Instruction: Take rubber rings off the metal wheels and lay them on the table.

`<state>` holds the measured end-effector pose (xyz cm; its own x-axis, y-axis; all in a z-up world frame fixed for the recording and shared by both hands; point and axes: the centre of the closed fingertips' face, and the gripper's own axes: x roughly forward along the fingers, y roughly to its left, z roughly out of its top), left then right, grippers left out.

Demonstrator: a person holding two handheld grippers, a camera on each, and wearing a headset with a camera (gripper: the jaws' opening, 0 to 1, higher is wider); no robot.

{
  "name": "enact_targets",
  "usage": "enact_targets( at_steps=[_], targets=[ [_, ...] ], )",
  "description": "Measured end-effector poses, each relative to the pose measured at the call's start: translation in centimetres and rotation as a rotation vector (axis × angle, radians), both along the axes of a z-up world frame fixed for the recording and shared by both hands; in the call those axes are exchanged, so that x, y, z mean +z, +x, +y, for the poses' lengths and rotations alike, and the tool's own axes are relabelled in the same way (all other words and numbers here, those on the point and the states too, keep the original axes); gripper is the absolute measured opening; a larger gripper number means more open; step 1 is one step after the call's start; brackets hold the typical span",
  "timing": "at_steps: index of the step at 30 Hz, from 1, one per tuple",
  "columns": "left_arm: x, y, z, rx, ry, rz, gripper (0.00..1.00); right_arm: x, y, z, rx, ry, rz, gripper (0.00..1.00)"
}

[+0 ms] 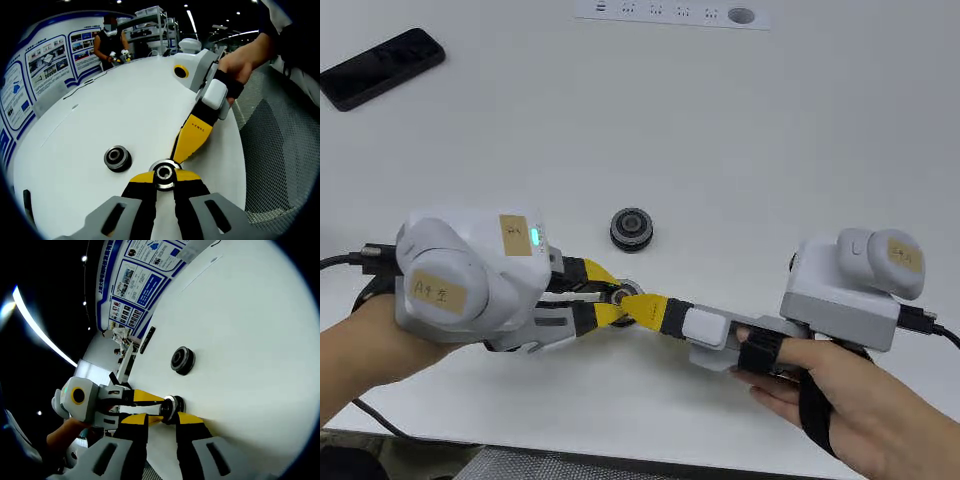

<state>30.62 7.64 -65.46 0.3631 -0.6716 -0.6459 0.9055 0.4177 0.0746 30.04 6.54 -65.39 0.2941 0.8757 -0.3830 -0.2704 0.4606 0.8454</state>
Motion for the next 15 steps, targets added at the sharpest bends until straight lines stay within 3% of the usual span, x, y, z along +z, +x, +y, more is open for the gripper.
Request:
enact_targets(
  at_steps=[6, 15],
  targets=[
    [0.00, -0.01, -0.01, -0.001, 0.000, 0.000, 0.12, -0.87, 0.26, -0.40, -0.018, -0.025, 0.032, 0.09],
    [0.03, -0.07, -0.10, -0.001, 0.001, 0.000, 0.12, -1.15, 0.37, -0.55, -0.027, -0.032, 0.054, 0.04]
  ],
)
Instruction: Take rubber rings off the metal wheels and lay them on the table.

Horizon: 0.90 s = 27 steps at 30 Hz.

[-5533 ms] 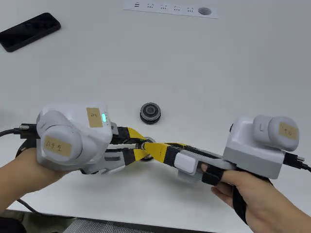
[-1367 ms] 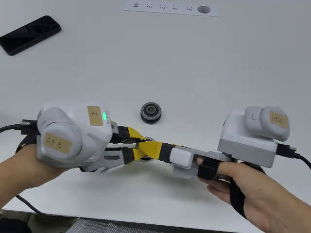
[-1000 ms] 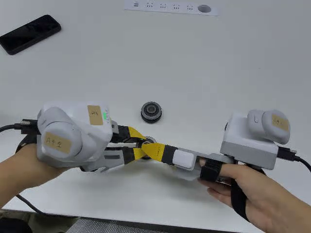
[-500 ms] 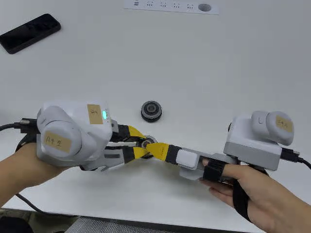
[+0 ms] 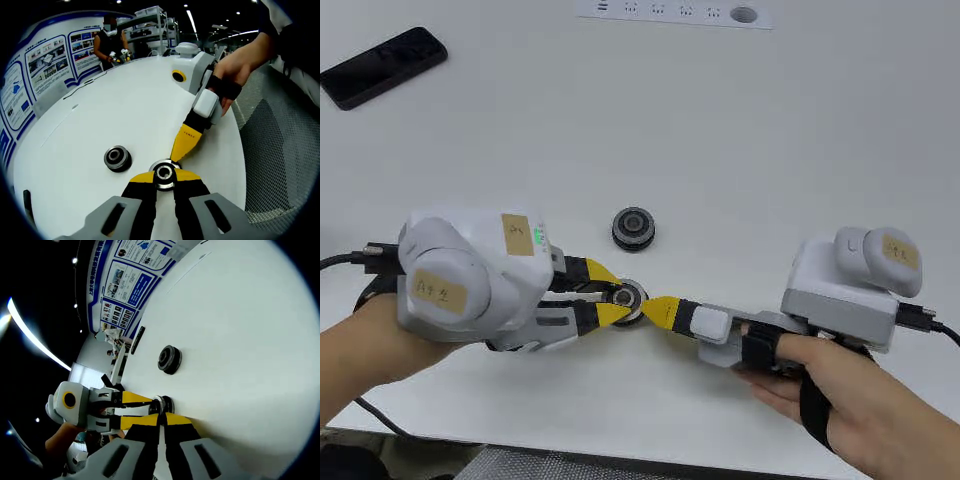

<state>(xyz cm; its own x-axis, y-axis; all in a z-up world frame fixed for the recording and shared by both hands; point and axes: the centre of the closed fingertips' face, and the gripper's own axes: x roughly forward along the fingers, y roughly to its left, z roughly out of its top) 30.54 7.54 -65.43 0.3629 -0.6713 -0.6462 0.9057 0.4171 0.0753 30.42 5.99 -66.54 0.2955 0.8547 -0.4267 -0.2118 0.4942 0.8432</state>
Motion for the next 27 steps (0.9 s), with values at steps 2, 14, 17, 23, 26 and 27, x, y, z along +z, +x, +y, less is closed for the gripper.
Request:
enact_targets(
  at_steps=[2, 14, 17, 23, 26, 27],
  targets=[
    [0.00, -0.01, 0.00, -0.001, 0.001, 0.000, 0.12, -0.02, 0.03, -0.02, -0.001, 0.002, 0.007, 0.04],
    [-0.06, 0.02, 0.16, -0.001, 0.001, -0.002, 0.12, 0.05, 0.07, -0.04, -0.013, -0.018, 0.015, 0.01],
    [-0.06, 0.02, 0.17, -0.003, 0.003, -0.002, 0.12, 0.07, 0.16, -0.08, -0.006, -0.022, 0.006, 0.01],
    [-0.09, 0.04, 0.24, -0.003, 0.002, -0.002, 0.12, 0.19, 0.24, -0.10, -0.001, -0.026, -0.007, 0.00],
    [-0.12, 0.02, 0.25, -0.005, 0.002, -0.002, 0.12, 0.25, 0.25, -0.09, 0.007, -0.026, -0.008, 0.00],
    [-0.12, 0.01, 0.24, -0.005, 0.002, -0.002, 0.12, 0.29, 0.23, -0.07, 0.008, -0.026, -0.008, 0.00]
  ],
)
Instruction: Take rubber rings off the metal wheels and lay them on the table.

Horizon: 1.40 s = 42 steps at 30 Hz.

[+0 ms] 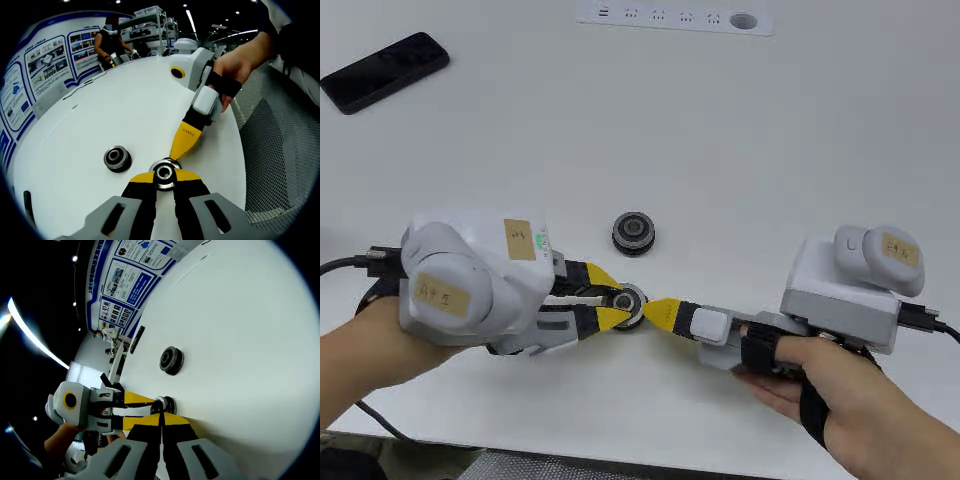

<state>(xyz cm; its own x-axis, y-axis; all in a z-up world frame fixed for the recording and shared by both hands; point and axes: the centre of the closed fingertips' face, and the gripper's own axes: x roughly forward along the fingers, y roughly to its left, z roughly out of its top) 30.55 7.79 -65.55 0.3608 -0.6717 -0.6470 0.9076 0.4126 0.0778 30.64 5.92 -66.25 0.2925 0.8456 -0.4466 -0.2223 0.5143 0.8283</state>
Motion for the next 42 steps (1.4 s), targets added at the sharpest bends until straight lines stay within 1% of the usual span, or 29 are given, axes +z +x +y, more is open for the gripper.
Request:
enact_targets(
  at_steps=[11, 21, 28, 32, 42],
  targets=[
    [-0.07, 0.02, 0.02, 0.003, 0.001, 0.002, 0.12, 0.16, 0.00, 0.21, 0.024, -0.035, -0.036, 0.00],
    [-0.08, -0.03, 0.07, 0.007, 0.003, 0.001, 0.12, 0.45, -0.20, 0.53, 0.047, -0.069, -0.080, 0.00],
    [-0.09, -0.07, 0.07, 0.008, 0.002, 0.001, 0.12, 0.46, -0.24, 0.57, 0.051, -0.081, -0.093, 0.00],
    [-0.07, -0.09, 0.09, 0.012, 0.001, -0.001, 0.12, 0.60, -0.29, 0.74, 0.062, -0.097, -0.115, 0.00],
    [0.02, -0.16, 0.03, 0.015, -0.001, -0.001, 0.12, 0.58, -0.28, 0.92, 0.079, -0.118, -0.144, 0.00]
  ],
)
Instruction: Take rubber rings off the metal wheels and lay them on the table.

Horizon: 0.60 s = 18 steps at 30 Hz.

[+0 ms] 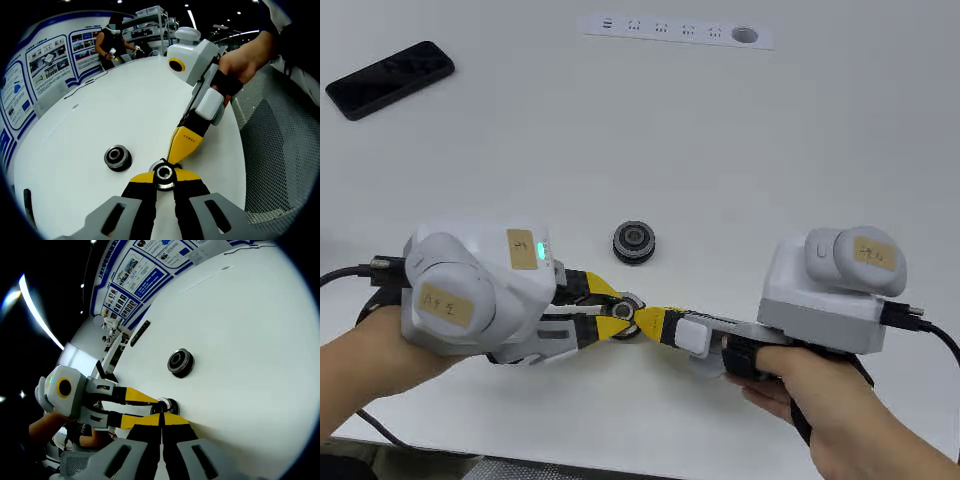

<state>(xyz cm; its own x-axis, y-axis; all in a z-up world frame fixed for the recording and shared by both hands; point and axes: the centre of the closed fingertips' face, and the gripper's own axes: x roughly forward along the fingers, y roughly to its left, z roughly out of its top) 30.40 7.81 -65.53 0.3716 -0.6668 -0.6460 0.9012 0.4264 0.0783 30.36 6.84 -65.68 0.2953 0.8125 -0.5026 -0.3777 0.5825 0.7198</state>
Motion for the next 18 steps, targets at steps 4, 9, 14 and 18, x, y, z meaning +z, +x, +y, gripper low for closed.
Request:
enact_targets(
  at_steps=[4, 9, 14, 18],
  targets=[
    [-0.01, 0.01, 0.04, 0.001, 0.000, 0.000, 0.12, 0.00, 0.03, 0.12, 0.006, -0.016, -0.021, 0.00],
    [-0.05, 0.07, 0.17, 0.003, 0.000, 0.000, 0.12, 0.05, 0.09, 0.23, 0.020, -0.032, -0.041, 0.00],
    [-0.07, 0.11, 0.23, 0.004, -0.002, 0.002, 0.12, -0.01, 0.14, 0.34, 0.026, -0.040, -0.052, 0.00],
    [-0.08, 0.14, 0.24, 0.003, -0.001, 0.002, 0.12, -0.01, 0.19, 0.44, 0.036, -0.047, -0.062, 0.00]
  ],
)
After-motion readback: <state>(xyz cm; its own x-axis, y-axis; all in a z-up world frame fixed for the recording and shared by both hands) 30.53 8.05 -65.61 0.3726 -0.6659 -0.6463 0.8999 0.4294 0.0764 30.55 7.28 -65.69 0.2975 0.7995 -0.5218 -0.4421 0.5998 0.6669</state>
